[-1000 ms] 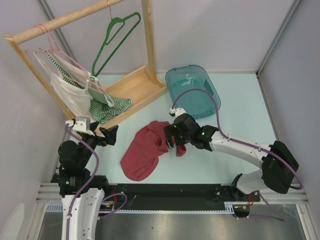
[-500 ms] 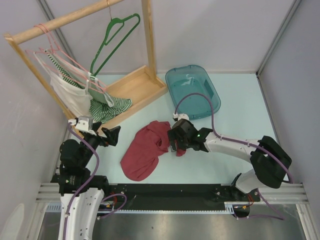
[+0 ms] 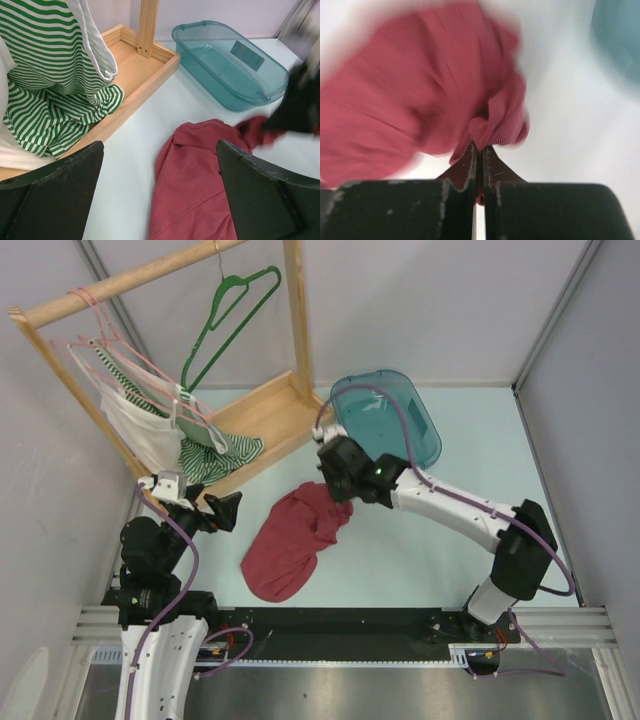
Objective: Place the tank top on the hanger
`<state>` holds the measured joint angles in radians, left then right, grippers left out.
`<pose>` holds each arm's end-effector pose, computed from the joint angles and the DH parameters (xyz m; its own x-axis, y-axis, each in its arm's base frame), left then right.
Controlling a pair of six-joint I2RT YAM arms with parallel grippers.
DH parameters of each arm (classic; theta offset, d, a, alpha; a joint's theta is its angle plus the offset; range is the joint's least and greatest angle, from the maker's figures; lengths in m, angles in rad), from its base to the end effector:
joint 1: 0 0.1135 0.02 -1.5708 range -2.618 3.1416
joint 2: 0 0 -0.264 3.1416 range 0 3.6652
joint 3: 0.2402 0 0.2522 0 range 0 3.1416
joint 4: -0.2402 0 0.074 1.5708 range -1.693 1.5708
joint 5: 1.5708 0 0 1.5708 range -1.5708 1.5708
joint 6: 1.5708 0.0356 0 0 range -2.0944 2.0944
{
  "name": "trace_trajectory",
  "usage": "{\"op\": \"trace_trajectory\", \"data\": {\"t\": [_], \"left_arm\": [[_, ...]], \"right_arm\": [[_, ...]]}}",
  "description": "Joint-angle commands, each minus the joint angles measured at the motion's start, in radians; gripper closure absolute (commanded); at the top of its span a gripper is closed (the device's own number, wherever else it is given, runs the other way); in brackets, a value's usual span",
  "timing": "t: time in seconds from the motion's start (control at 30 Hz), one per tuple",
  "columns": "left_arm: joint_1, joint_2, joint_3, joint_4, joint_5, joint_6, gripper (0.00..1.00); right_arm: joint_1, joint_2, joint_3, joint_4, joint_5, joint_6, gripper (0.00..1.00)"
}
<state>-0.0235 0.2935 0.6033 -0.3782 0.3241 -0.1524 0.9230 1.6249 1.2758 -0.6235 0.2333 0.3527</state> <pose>0.0895 -0.0134 0.3143 -0.1191 -0.1411 -0.9828 0.3256 0.9296 -0.1730 0.2154 0.2711 0.2599 -0.7088 -0.3797 -0.5945 -0.4821 0.8760 0.0152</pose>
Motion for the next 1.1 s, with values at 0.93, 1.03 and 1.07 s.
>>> {"op": "trace_trajectory", "data": {"t": [0.93, 1.03, 1.07], "left_arm": [[-0.007, -0.002, 0.007, -0.008, -0.043, 0.022, 0.01], [-0.007, -0.001, 0.006, -0.008, -0.045, 0.020, 0.01], [-0.007, 0.001, 0.004, -0.007, -0.054, 0.019, 0.01]], "right_arm": [[0.079, -0.373, -0.202, 0.051, -0.101, 0.124, 1.00], [0.019, -0.396, -0.320, 0.028, -0.112, 0.176, 1.00], [-0.013, -0.392, -0.338, 0.019, -0.117, 0.181, 0.97]]}}
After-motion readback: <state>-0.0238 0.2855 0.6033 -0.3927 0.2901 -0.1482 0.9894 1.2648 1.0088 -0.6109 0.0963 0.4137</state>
